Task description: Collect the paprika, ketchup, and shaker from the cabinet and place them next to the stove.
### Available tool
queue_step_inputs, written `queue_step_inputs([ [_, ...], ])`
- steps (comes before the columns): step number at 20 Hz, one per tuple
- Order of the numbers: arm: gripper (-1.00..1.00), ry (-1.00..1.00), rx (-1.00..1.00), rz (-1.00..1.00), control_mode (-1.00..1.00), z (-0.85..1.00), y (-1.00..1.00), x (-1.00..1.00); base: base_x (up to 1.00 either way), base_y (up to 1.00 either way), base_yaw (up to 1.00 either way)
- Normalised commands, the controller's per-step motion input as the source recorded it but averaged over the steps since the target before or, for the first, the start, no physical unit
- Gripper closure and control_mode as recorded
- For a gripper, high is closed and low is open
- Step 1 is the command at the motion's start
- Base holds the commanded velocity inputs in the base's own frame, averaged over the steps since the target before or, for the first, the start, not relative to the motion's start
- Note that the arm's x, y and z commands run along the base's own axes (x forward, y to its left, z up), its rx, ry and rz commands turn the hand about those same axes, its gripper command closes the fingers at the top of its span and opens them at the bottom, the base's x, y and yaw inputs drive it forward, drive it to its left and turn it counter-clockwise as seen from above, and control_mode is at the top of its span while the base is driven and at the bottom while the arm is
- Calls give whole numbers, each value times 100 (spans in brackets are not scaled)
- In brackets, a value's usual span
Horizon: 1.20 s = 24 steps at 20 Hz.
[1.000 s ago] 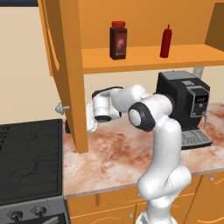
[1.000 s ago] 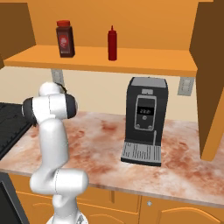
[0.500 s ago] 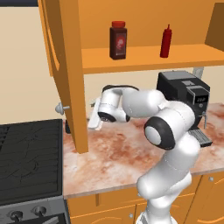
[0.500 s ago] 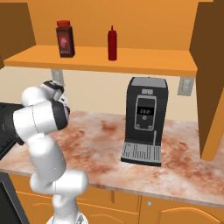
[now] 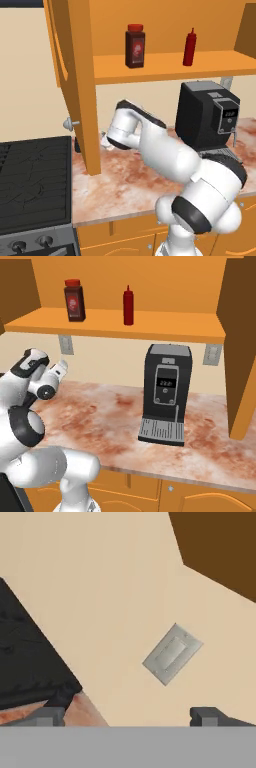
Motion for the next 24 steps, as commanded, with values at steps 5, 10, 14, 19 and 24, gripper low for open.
queue_step_inputs([
  [5, -100, 10, 4, -23, -100, 100, -32, -65, 0, 0, 0],
  [10, -100, 14, 6, -20, -100, 98, -39, -67, 0, 0, 0],
  [14, -100, 21, 7, -15, -100, 100, -54, -46, 0, 0, 0],
  [19, -100, 20, 6, -10, -100, 98, -67, -33, 0, 0, 0],
  [24, -100, 24, 9, -13, -100, 87, -50, -40, 0, 0, 0],
])
